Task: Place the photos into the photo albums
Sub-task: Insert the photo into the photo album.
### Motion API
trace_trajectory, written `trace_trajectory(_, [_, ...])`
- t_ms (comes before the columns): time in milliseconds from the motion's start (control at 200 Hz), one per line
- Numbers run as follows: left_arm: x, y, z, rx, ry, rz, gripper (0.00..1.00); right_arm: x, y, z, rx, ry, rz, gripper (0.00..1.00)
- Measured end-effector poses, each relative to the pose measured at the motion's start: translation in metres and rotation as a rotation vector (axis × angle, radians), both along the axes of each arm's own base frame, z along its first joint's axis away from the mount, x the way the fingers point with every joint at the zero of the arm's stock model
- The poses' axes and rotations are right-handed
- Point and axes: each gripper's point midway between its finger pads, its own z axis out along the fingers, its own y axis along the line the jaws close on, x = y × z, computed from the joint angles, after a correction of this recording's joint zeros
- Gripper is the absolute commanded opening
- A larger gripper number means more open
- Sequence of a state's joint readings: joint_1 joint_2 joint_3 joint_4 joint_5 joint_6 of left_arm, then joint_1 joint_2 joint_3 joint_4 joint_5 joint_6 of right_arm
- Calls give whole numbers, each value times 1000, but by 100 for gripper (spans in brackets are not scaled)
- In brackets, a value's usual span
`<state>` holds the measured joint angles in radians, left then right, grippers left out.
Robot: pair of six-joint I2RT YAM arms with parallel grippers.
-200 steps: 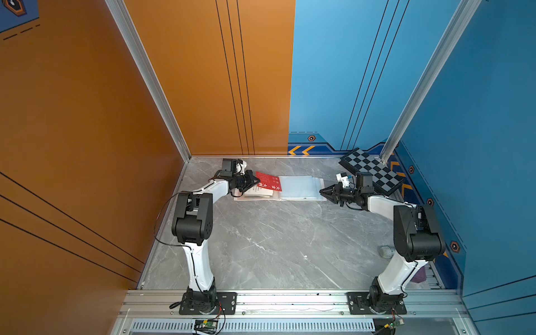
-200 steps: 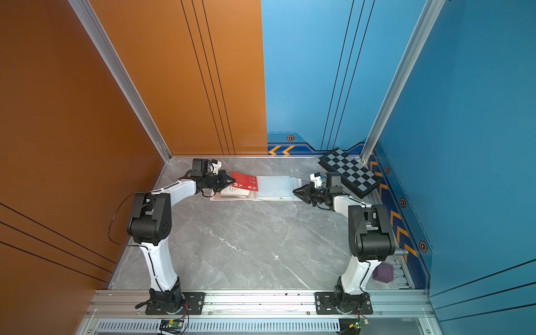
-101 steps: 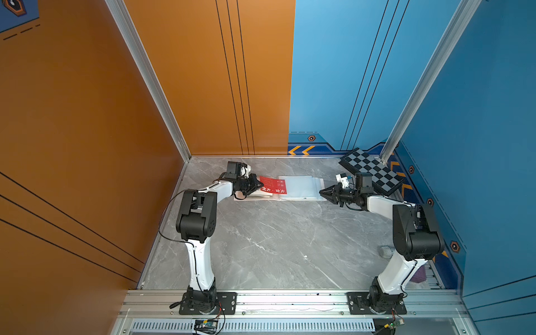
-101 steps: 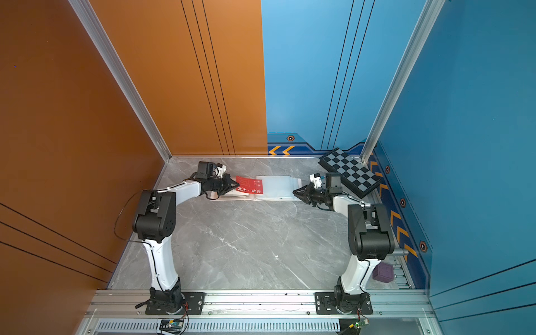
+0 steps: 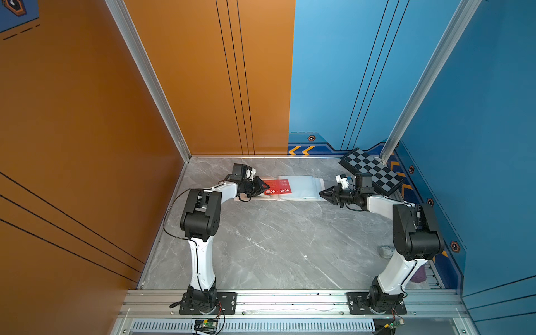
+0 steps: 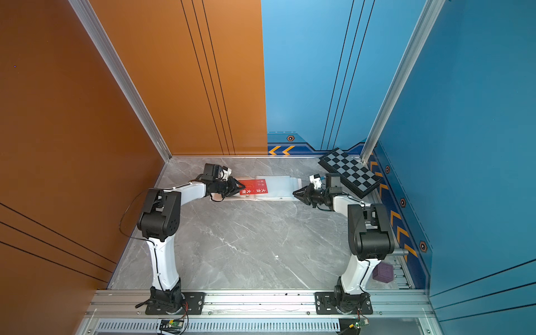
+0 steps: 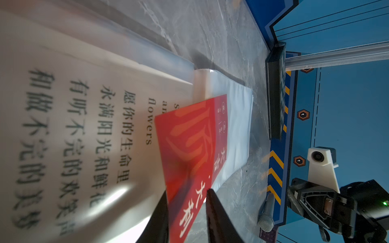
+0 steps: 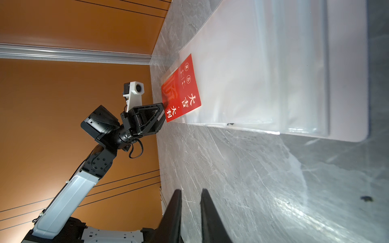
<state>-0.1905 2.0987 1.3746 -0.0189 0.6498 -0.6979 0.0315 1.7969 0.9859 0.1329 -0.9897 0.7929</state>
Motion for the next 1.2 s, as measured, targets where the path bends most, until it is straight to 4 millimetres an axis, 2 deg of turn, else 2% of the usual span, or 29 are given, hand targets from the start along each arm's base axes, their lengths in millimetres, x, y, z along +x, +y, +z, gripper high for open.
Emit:
trace_trajectory(425, [13, -20, 8, -14, -26, -21, 31, -3, 0, -3, -5, 12, 6, 20])
trace_trajectory(701, [16, -32, -8, -9, 9, -31, 31, -5, 2, -5, -14, 11, 17, 20])
trace_trajectory(996, [20, -50, -2, -5, -2, -58, 31, -10, 4, -12, -59, 23, 36, 20])
trace_trajectory(1196, [22, -56, -9, 8, 25, -64, 32, -12, 6, -14, -84, 25, 49, 20])
